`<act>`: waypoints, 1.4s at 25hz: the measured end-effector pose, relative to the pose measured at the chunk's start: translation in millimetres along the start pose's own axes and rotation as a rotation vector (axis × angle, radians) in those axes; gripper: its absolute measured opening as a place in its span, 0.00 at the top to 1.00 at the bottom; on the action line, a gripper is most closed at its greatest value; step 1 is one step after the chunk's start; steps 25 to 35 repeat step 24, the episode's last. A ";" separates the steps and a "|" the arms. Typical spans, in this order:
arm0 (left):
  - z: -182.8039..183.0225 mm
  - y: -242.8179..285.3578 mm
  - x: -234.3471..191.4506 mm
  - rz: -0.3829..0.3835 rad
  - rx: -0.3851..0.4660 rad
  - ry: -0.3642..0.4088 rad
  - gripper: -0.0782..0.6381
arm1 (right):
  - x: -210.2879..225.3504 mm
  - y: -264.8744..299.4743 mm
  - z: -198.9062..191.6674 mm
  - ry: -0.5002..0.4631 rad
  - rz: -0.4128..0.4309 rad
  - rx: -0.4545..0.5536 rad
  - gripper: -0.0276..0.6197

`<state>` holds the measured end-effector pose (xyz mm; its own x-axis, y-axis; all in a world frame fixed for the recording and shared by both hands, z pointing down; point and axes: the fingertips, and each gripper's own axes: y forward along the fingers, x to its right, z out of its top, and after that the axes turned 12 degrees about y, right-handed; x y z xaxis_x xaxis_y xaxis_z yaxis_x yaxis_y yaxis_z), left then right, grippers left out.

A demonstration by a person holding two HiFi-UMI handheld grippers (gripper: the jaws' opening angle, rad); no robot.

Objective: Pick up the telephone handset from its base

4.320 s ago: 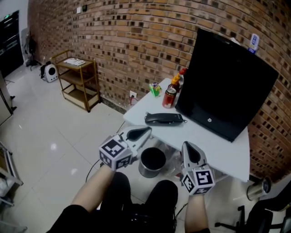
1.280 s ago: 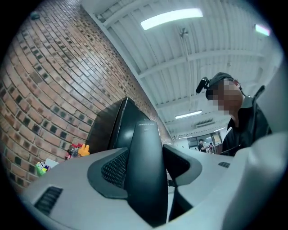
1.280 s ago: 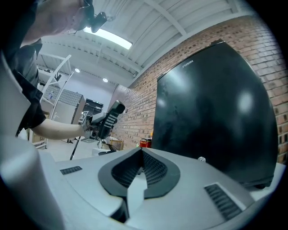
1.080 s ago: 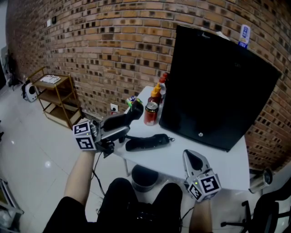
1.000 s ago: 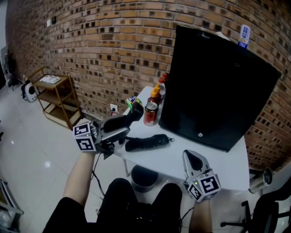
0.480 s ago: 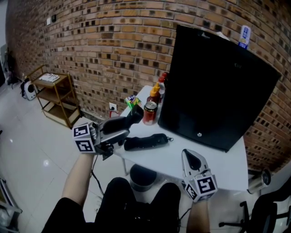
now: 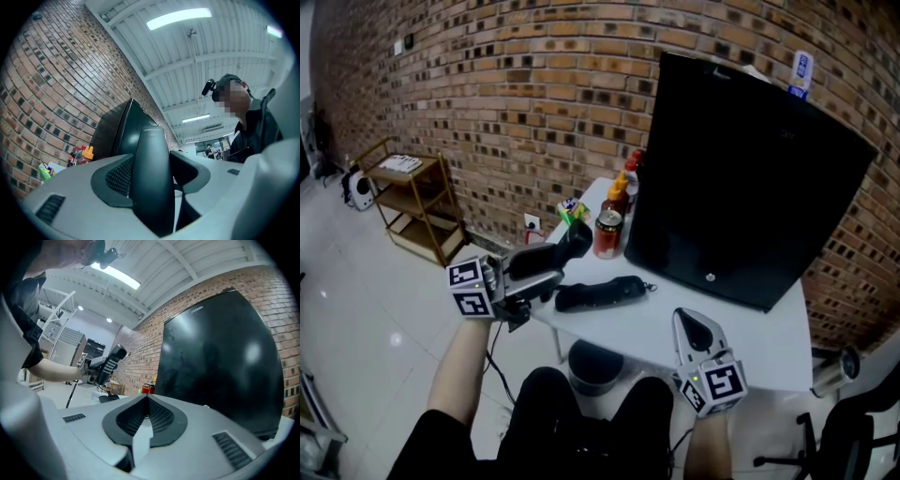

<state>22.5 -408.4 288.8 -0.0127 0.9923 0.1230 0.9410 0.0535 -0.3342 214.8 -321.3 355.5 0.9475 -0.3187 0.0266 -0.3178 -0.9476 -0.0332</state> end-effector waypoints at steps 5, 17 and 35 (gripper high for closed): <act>-2.8 0.6 -1.7 0.004 -0.026 0.011 0.54 | 4.0 -3.1 -0.1 0.014 -0.008 0.007 0.96; -6.9 2.0 -4.6 0.009 -0.033 0.006 0.54 | 8.1 -6.5 -3.1 0.021 -0.007 0.008 0.96; -7.4 1.6 -8.3 0.008 -0.034 -0.011 0.54 | 8.5 -4.6 -4.9 0.018 -0.013 0.006 0.96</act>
